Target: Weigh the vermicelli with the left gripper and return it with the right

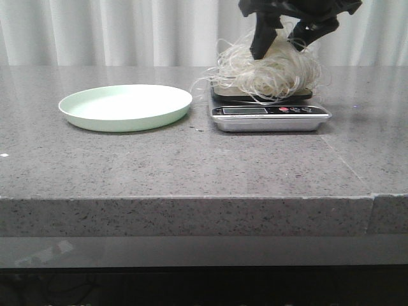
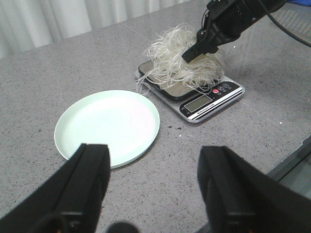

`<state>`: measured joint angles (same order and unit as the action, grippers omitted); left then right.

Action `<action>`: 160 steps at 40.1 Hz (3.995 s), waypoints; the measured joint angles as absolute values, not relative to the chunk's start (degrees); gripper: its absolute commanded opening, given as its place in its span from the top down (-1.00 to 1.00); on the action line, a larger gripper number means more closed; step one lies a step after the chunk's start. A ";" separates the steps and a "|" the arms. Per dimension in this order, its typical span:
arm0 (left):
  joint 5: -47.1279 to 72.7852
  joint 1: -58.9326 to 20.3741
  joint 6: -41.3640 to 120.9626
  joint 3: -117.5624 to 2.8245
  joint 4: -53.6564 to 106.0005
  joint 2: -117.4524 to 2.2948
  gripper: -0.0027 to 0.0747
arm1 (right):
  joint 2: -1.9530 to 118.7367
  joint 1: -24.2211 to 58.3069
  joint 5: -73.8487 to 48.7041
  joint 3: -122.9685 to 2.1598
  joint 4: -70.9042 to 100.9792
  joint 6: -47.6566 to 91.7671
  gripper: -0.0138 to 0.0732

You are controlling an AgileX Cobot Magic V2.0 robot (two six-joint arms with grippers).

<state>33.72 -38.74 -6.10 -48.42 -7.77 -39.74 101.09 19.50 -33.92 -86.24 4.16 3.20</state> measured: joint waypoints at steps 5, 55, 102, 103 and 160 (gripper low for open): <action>33.72 -38.74 -6.10 -48.42 -7.68 -39.74 -0.31 | 101.09 19.50 -34.12 -86.46 4.13 3.20 0.33; 33.72 -38.74 -6.10 -48.42 -7.68 -39.74 -0.31 | 95.98 32.74 -38.61 -107.25 3.50 3.20 0.32; 33.72 -38.74 -6.10 -48.42 -7.68 -39.74 -0.31 | 112.48 38.07 -39.55 -107.35 3.50 3.20 -0.45; 33.72 -38.74 -6.10 -48.42 -7.68 -39.74 -0.31 | 111.71 38.07 -40.04 -107.35 3.50 3.20 -0.45; 33.72 -38.74 -6.10 -48.42 -7.68 -39.74 -0.31 | 43.11 38.07 -45.63 -56.62 3.50 3.20 -0.45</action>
